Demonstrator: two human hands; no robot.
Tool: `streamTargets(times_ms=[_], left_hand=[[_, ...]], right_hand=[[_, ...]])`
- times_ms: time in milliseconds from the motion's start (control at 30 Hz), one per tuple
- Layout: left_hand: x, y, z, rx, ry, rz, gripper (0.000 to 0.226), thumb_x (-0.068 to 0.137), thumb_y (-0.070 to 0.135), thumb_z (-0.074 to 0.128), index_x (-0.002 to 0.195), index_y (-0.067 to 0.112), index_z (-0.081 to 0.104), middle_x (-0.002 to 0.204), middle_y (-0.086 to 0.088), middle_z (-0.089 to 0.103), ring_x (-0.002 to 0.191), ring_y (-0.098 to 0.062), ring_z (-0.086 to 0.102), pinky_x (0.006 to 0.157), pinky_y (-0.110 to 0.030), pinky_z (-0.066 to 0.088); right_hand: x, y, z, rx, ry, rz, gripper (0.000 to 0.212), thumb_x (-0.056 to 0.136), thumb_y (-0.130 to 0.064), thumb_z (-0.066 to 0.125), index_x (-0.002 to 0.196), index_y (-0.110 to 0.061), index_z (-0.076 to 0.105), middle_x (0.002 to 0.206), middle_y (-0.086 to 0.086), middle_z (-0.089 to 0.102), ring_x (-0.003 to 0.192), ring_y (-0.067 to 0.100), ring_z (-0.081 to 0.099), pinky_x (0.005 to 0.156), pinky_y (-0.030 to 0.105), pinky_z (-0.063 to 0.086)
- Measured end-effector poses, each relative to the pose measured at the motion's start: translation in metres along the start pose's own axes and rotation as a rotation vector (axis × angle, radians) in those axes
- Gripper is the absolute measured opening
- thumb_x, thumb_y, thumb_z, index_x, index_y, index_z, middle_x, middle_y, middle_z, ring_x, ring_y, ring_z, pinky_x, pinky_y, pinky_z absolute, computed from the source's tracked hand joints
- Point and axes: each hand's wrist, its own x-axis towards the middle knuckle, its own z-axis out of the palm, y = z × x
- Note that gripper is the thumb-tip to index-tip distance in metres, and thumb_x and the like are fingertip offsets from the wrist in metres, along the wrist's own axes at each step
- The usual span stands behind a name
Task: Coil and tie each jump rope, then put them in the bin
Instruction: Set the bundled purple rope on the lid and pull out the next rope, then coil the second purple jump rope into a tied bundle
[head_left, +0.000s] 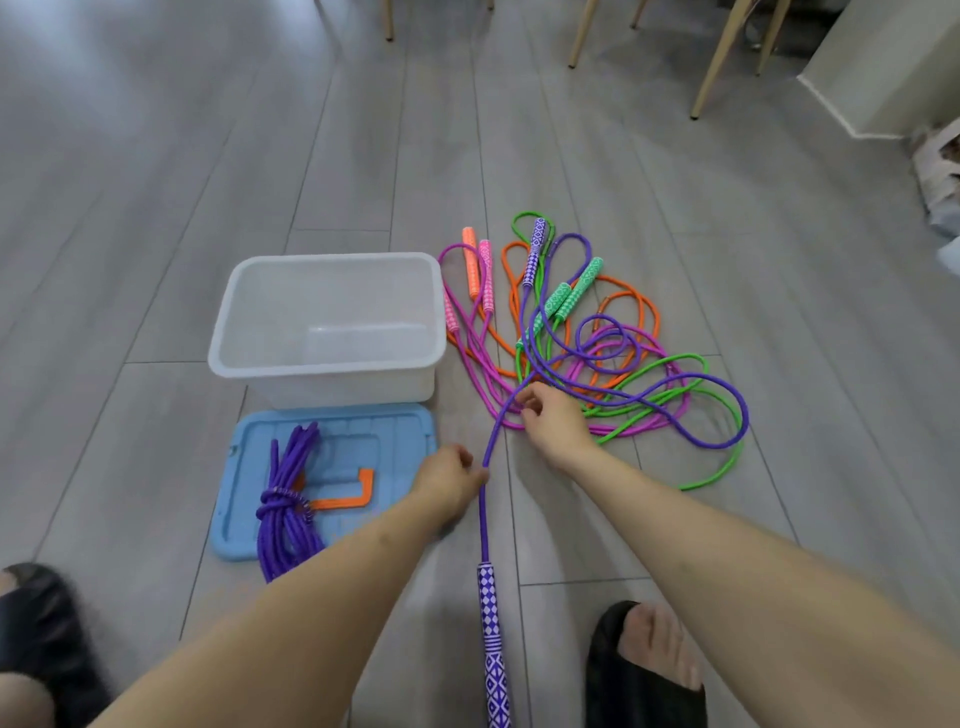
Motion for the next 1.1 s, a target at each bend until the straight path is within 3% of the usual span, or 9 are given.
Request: streamTargets(times_ms=[100, 267, 367, 433, 567, 667, 733, 867, 1100], left_hand=[[-0.004, 0.003, 0.015, 0.133, 0.008, 0.006, 0.036, 0.082, 0.036, 0.078, 0.11, 0.019, 0.062, 0.108, -0.005, 0.07, 0.101, -0.028, 0.066, 0.085, -0.034, 0.054], [-0.009, 0.018, 0.026, 0.27, 0.017, 0.007, 0.027, 0.086, 0.022, 0.068, 0.113, 0.019, 0.064, 0.115, -0.008, 0.067, 0.109, -0.032, 0.065, 0.086, -0.036, 0.054], [-0.021, 0.028, 0.021, 0.16, -0.004, 0.083, 0.005, 0.082, 0.018, 0.069, 0.085, 0.018, 0.065, 0.086, -0.005, 0.069, 0.085, -0.027, 0.068, 0.063, -0.028, 0.049], [-0.029, 0.033, 0.011, 0.062, 0.021, 0.156, 0.019, 0.09, 0.018, 0.065, 0.072, 0.019, 0.058, 0.069, 0.0, 0.064, 0.068, -0.021, 0.064, 0.057, -0.027, 0.047], [-0.048, 0.038, -0.022, -0.385, -0.01, 0.188, 0.023, 0.105, 0.013, 0.049, 0.085, 0.011, 0.06, 0.071, -0.006, 0.06, 0.051, -0.015, 0.065, 0.063, -0.034, 0.057], [-0.077, 0.05, -0.046, -0.504, -0.037, 0.27, 0.03, 0.109, 0.01, 0.041, 0.084, 0.009, 0.057, 0.065, -0.005, 0.047, 0.043, -0.008, 0.046, 0.049, -0.021, 0.043], [-0.095, 0.065, -0.068, -0.491, 0.017, 0.346, 0.032, 0.109, 0.012, 0.04, 0.082, 0.012, 0.057, 0.064, -0.002, 0.042, 0.048, -0.007, 0.037, 0.045, -0.017, 0.031], [-0.133, 0.111, -0.135, -0.513, 0.138, 0.463, 0.032, 0.107, 0.022, 0.047, 0.082, 0.015, 0.064, 0.064, -0.001, 0.044, 0.054, -0.014, 0.034, 0.049, -0.028, 0.026], [-0.233, 0.184, -0.276, -0.314, 0.314, 0.685, 0.027, 0.106, 0.029, 0.051, 0.088, 0.02, 0.069, 0.062, 0.005, 0.038, 0.053, -0.01, 0.036, 0.051, -0.025, 0.032]], right_hand=[[0.003, 0.002, 0.008, -0.092, -0.092, -0.019, 0.037, 0.093, -0.004, 0.055, 0.124, -0.016, 0.072, 0.116, 0.014, 0.073, 0.11, 0.032, 0.064, 0.095, 0.034, 0.048], [-0.004, 0.005, 0.008, -0.209, -0.232, -0.061, 0.054, 0.093, -0.008, 0.052, 0.143, -0.027, 0.059, 0.127, 0.017, 0.063, 0.123, 0.038, 0.056, 0.106, 0.04, 0.045], [-0.017, 0.002, -0.001, -0.431, -0.287, -0.157, 0.053, 0.095, -0.018, 0.057, 0.145, -0.038, 0.055, 0.125, 0.013, 0.047, 0.124, 0.034, 0.043, 0.107, 0.042, 0.04], [-0.025, -0.001, -0.012, -0.587, -0.268, -0.251, 0.037, 0.098, -0.035, 0.057, 0.135, -0.037, 0.062, 0.124, 0.009, 0.044, 0.125, 0.032, 0.038, 0.104, 0.043, 0.039], [-0.033, -0.019, -0.055, -0.618, -0.226, -0.383, 0.033, 0.104, -0.042, 0.051, 0.123, -0.02, 0.066, 0.139, 0.013, 0.047, 0.136, 0.036, 0.037, 0.108, 0.045, 0.033], [-0.04, -0.056, -0.108, -0.532, -0.253, -0.375, 0.022, 0.105, -0.033, 0.052, 0.105, -0.015, 0.063, 0.117, 0.015, 0.064, 0.112, 0.035, 0.057, 0.086, 0.038, 0.04], [-0.05, -0.087, -0.146, -0.487, -0.272, -0.366, 0.018, 0.106, -0.033, 0.051, 0.095, -0.019, 0.055, 0.1, 0.014, 0.065, 0.093, 0.032, 0.059, 0.073, 0.036, 0.039], [-0.074, -0.147, -0.226, -0.501, -0.146, -0.459, 0.024, 0.108, -0.03, 0.05, 0.104, -0.008, 0.061, 0.095, 0.015, 0.063, 0.089, 0.028, 0.056, 0.071, 0.036, 0.034], [-0.132, -0.227, -0.328, -0.323, 0.139, -0.529, 0.021, 0.107, -0.026, 0.051, 0.099, -0.009, 0.06, 0.09, 0.01, 0.06, 0.082, 0.026, 0.052, 0.069, 0.036, 0.036]])
